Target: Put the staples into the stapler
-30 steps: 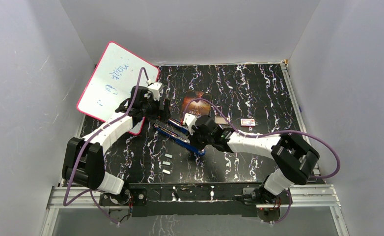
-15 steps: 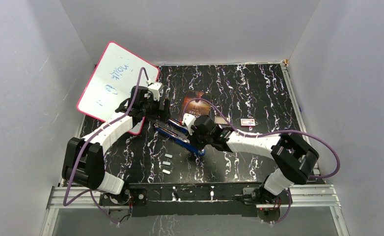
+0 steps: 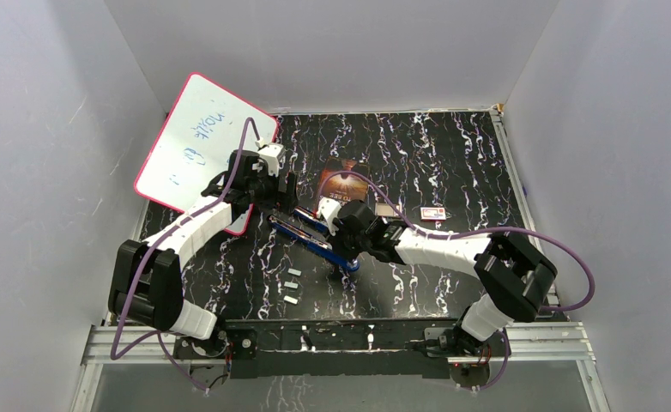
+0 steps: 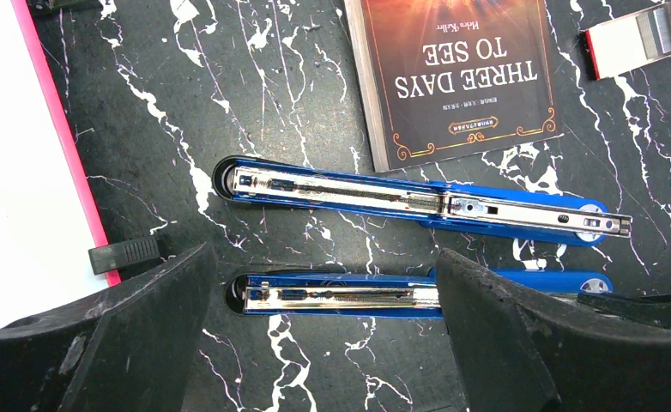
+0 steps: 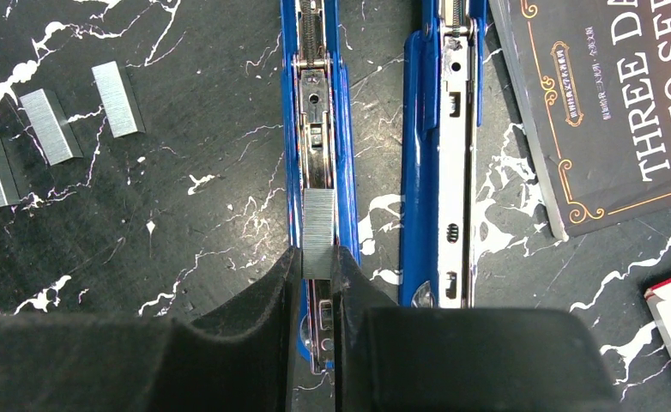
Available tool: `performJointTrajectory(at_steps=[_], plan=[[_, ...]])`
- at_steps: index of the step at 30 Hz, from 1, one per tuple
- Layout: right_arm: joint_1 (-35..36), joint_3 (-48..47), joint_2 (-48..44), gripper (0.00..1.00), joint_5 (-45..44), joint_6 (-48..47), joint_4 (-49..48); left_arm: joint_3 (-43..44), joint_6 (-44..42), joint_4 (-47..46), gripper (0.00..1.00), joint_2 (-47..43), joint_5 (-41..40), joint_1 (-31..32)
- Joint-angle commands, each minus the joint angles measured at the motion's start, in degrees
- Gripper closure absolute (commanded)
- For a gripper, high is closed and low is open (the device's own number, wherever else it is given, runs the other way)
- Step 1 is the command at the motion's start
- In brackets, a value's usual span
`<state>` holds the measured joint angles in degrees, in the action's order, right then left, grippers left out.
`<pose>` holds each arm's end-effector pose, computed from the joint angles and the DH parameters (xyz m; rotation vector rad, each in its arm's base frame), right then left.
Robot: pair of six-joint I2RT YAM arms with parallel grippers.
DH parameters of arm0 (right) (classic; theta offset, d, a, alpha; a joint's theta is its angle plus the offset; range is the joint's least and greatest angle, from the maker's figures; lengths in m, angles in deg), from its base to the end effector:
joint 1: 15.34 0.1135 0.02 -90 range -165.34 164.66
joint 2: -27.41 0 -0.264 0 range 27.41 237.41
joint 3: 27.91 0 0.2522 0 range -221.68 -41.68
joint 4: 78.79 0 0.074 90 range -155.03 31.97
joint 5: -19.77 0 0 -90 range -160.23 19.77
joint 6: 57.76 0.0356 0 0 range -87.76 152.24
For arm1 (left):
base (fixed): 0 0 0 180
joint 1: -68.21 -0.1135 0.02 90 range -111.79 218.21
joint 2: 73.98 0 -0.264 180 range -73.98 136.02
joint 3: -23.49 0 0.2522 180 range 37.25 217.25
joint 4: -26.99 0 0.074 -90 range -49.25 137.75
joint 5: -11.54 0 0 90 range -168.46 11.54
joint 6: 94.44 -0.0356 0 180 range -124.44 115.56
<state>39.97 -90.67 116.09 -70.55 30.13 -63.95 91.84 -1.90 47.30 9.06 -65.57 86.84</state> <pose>0.1844 0.2661 0.1956 -1.1159 2.0436 0.4719 0.3017 -0.1101 0.2492 0.4353 2.1567 -0.4539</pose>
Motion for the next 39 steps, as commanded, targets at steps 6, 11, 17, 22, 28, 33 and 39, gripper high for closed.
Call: performJointTrajectory(at_steps=[6, 11, 17, 22, 28, 33, 39], plan=[[0.6, -3.2, 0.3, 1.00, -1.7, -2.0, 0.9, 0.9, -0.6, 0.9, 0.02, -0.7, 0.0, 0.5], [0.8, -3.5, 0.4, 1.00, -2.1, -2.4, 1.3, 0.9, -0.7, 0.9, 0.02, -0.7, 0.0, 0.5], [1.1, -3.2, -0.2, 1.00, -2.6, -2.9, 1.0, 1.0, -0.7, 1.0, 0.02, -0.7, -0.1, 0.4], [1.4, -3.6, 0.2, 1.00, -3.1, -3.6, 1.6, 1.0, -0.7, 1.0, 0.02, -0.6, -0.1, 0.5], [1.6, -3.9, 0.3, 1.00, -3.7, -3.9, 2.3, 0.9, -0.8, 1.0, 0.02, -0.7, -0.1, 0.5], [2.0, -3.8, -0.1, 1.00, -4.2, -4.0, 3.0, 0.9, -0.7, 1.0, 0.02, -0.7, -0.2, 0.5], [2.2, -3.4, -1.0, 1.00, -4.9, -4.0, 3.4, 0.9, -0.8, 1.0, 0.02, -0.6, -0.1, 0.5]])
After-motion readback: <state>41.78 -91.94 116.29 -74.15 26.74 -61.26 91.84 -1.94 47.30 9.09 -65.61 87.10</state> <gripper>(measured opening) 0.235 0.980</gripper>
